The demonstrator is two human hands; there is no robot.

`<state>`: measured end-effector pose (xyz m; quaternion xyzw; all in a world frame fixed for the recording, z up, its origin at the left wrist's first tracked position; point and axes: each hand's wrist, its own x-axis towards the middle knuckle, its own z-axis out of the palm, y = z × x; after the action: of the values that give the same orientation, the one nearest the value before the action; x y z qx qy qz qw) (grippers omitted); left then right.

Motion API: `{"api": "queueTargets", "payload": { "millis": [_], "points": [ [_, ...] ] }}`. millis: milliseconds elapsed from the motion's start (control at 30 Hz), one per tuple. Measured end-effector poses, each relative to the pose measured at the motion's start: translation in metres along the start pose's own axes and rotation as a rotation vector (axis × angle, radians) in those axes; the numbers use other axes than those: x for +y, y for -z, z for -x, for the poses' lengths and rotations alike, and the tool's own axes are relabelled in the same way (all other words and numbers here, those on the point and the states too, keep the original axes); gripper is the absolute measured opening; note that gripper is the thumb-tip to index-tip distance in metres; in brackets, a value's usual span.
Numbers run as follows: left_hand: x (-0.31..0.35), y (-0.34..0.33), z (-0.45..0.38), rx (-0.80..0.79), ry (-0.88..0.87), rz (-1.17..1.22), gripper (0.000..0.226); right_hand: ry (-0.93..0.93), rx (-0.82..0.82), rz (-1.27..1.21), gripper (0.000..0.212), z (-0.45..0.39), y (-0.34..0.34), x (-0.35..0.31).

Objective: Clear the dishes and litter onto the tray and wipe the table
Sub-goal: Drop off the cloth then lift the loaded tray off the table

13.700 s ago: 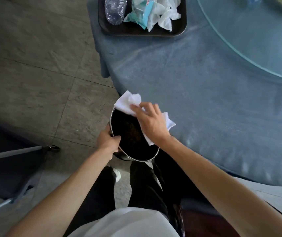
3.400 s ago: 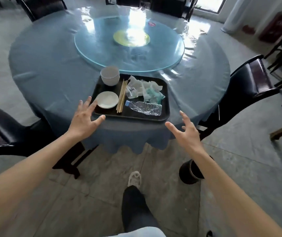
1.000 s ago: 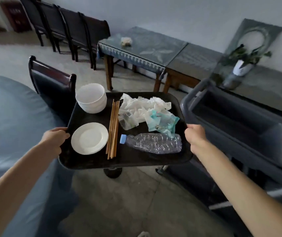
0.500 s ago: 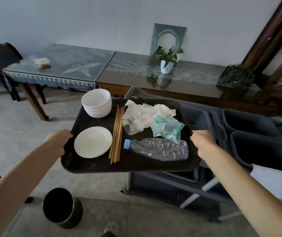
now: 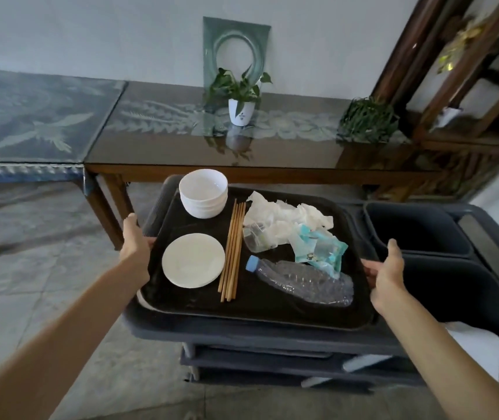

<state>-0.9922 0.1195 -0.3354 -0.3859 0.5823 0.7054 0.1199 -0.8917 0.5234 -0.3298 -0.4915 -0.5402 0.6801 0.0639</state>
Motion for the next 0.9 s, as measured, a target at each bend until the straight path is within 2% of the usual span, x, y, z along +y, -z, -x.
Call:
{"api": "queueTargets", "payload": {
  "millis": [67, 167, 267, 367, 467, 600, 733, 833, 900],
  "points": [
    [0.003, -0.020, -0.006, -0.005, 0.019, -0.017, 0.095, -0.010, 0.026, -0.016, 0.099, -0.008, -0.003, -0.002],
    [0.005, -0.042, -0.015, -0.014, -0.027, -0.005, 0.086, -0.051, 0.012, -0.065, 0.101, -0.025, -0.006, -0.005],
    [-0.003, -0.053, -0.030, 0.050, -0.048, 0.024, 0.082, -0.065, -0.024, -0.082, 0.103, -0.047, -0.006, -0.002],
    [-0.014, -0.057, -0.038, 0.138, -0.027, 0.043, 0.091, -0.068, -0.031, -0.063, 0.103, -0.066, -0.009, 0.003],
    [-0.026, -0.059, -0.045, 0.139, 0.021, 0.013, 0.103, -0.071, -0.029, -0.042, 0.103, -0.078, -0.011, 0.007],
    [-0.035, -0.064, -0.044, 0.144, -0.018, -0.008, 0.095, -0.068, -0.043, 0.052, 0.095, -0.088, -0.012, 0.006],
    [-0.039, -0.061, -0.042, 0.165, -0.046, -0.037, 0.116, -0.065, -0.033, 0.094, 0.100, -0.094, -0.013, 0.018],
    [-0.045, -0.059, -0.040, 0.135, -0.067, -0.063, 0.114, -0.028, -0.004, 0.096, 0.108, -0.092, -0.013, 0.027],
    [-0.049, -0.057, -0.040, 0.123, -0.073, -0.087, 0.115, 0.004, 0.027, 0.109, 0.105, -0.092, -0.014, 0.033]
  ]
}}
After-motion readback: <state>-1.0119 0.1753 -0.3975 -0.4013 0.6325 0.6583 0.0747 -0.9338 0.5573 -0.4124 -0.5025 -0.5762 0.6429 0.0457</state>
